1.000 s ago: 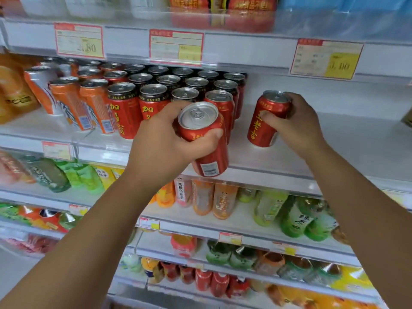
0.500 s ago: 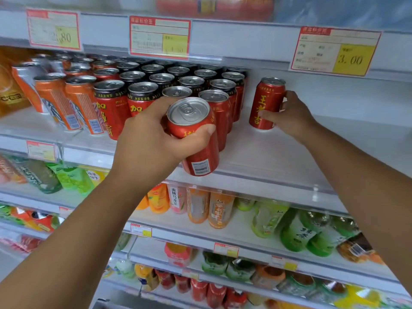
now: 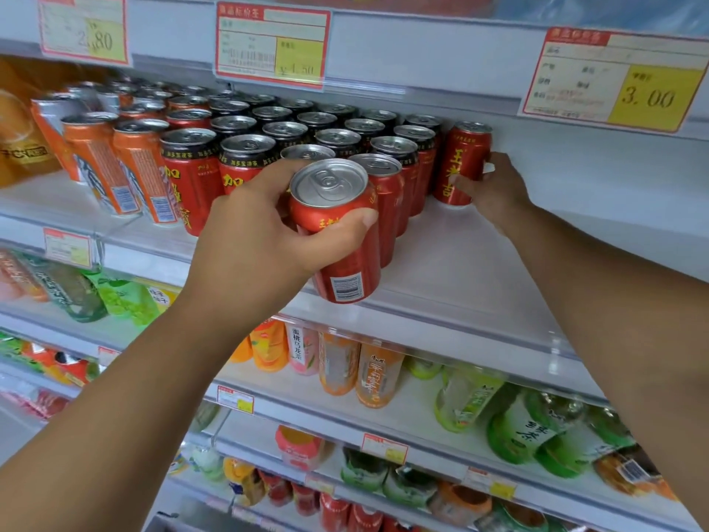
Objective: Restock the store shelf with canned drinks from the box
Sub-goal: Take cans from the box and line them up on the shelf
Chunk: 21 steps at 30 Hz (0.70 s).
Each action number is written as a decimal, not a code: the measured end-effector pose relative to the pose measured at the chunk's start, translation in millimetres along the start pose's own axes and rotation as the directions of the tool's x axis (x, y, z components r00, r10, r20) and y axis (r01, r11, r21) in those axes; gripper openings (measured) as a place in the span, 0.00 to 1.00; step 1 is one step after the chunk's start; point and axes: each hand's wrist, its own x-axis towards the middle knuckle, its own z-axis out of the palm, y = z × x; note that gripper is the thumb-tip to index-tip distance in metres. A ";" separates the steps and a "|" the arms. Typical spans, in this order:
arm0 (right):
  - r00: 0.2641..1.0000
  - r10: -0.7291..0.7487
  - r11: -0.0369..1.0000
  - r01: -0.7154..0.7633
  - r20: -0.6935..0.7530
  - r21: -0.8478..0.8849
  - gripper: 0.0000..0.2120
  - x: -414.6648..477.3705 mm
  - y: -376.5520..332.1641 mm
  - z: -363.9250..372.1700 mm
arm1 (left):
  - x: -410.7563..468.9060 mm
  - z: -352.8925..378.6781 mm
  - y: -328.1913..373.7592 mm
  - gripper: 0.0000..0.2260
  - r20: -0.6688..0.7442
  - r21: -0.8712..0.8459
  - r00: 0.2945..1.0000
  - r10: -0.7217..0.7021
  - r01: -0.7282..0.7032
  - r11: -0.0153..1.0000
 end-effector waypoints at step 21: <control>0.945 -0.297 0.912 0.237 0.141 0.335 0.39 -204.8 -69.3 -16.1 | -0.7 52.9 40.9 0.34 -0.027 0.076 1.000 -0.015 0.017 0.997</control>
